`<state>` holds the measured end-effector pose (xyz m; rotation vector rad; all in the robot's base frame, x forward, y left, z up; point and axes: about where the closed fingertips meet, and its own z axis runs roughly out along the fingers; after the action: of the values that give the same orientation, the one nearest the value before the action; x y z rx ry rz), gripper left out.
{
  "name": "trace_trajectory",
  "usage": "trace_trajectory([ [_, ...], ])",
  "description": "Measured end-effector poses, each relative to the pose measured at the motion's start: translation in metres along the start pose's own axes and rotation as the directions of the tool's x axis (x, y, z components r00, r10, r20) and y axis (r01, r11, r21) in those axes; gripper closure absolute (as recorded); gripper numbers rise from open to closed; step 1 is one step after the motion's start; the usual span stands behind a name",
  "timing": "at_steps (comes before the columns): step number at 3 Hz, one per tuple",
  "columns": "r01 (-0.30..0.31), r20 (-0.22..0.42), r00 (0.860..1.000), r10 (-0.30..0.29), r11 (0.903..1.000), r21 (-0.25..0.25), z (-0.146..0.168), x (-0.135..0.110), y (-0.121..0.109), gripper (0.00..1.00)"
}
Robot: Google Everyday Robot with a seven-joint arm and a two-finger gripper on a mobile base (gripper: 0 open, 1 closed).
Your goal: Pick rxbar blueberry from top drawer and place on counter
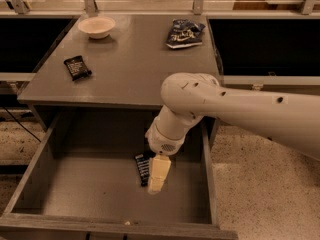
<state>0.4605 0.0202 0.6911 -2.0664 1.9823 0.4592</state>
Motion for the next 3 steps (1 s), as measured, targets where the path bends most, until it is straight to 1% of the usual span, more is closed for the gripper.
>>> trace_trajectory([
  [1,-0.006,0.001,1.0,0.006,1.0,0.0,0.002,0.0,-0.001,0.0],
  [3,-0.064,0.018,0.998,0.064,0.998,-0.001,0.024,-0.002,-0.014,0.0],
])
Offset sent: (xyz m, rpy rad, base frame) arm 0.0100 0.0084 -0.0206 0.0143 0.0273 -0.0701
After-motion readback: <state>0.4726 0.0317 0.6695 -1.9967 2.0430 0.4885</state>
